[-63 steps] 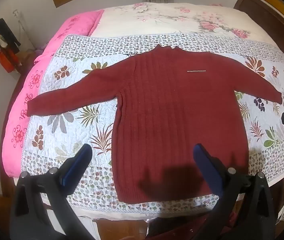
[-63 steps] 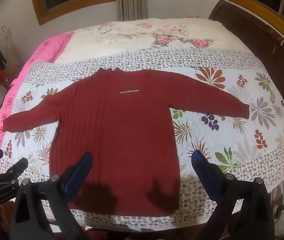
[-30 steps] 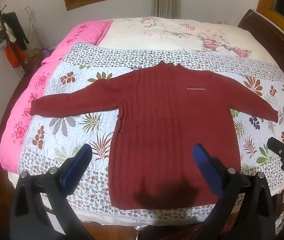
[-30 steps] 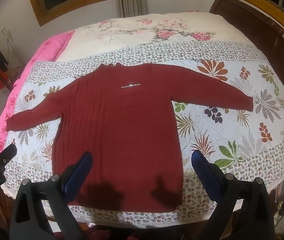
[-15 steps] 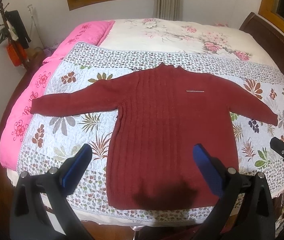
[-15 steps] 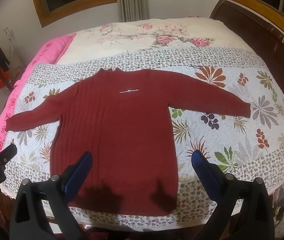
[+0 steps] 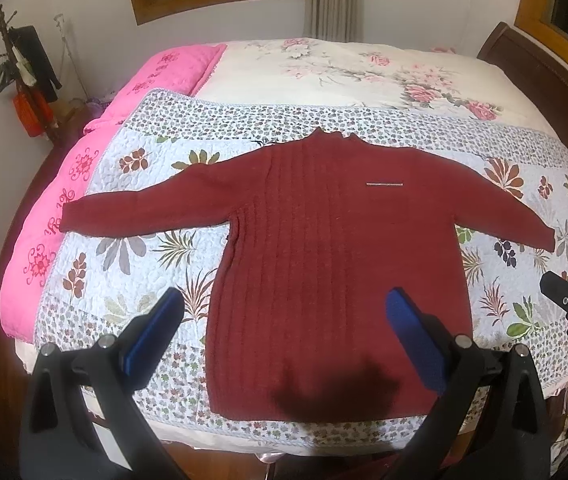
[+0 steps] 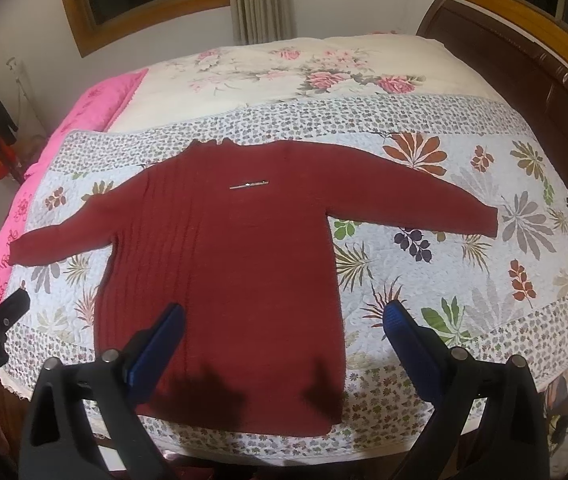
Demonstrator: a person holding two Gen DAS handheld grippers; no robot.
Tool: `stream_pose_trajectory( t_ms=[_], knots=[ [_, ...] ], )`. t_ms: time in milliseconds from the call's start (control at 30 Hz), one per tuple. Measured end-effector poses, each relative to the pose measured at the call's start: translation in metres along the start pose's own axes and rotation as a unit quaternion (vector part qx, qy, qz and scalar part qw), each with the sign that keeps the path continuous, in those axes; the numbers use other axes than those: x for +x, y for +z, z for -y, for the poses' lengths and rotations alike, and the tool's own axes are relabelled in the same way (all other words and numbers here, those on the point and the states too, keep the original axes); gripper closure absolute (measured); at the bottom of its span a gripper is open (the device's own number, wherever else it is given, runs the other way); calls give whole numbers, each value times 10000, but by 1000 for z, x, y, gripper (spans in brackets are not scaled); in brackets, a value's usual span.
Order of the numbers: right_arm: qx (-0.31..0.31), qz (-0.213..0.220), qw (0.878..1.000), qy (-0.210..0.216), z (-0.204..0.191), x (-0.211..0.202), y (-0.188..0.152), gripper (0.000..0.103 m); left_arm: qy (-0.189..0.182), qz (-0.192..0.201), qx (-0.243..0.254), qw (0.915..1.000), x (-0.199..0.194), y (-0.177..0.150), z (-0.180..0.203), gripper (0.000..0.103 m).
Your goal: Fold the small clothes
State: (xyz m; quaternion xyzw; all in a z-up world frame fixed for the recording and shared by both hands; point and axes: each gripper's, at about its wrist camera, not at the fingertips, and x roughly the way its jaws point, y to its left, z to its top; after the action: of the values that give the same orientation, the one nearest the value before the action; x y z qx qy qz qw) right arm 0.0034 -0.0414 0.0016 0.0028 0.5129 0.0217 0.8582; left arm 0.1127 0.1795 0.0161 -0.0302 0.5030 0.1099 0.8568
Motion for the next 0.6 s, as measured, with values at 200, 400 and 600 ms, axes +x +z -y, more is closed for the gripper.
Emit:
stream_pose_trajectory(
  t_ms=[200,400,600],
  knots=[
    [-3,7,10000,0,6,2,1,4,51,-9,11,10000,0,2,11,3],
    [1,-34,10000,11,11,6,4,4,71,-4,14,10000,0,3,13,3],
    [9,-75,10000,49,10,11,6,4,88,19,51,9999,0,7,17,3]
  ],
)
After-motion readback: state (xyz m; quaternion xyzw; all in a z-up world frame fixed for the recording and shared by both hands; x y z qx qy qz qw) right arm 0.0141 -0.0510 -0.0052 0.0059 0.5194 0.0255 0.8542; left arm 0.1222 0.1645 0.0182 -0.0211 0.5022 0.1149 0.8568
